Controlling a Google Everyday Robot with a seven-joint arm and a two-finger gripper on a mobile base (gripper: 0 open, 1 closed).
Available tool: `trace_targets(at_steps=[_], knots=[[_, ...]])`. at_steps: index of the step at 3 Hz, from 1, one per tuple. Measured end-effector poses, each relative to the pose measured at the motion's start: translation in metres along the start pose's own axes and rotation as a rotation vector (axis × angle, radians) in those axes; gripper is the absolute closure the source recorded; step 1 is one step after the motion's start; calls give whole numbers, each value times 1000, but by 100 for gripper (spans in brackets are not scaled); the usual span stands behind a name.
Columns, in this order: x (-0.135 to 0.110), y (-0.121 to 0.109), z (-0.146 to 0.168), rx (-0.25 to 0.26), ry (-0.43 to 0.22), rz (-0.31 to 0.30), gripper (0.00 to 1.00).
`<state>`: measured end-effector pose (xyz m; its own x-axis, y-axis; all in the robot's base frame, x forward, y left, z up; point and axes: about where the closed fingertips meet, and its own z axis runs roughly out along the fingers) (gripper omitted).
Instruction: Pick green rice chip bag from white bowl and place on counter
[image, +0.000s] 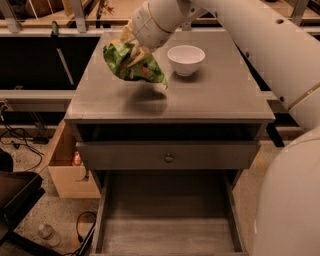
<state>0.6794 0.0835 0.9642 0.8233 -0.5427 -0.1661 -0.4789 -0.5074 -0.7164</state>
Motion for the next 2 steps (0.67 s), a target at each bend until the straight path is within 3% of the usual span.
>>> trace_targets(at_steps=[1,2], knots=[[-1,0,2,-3,-4,-1,7],[-2,1,4,-4,-6,-1,0]])
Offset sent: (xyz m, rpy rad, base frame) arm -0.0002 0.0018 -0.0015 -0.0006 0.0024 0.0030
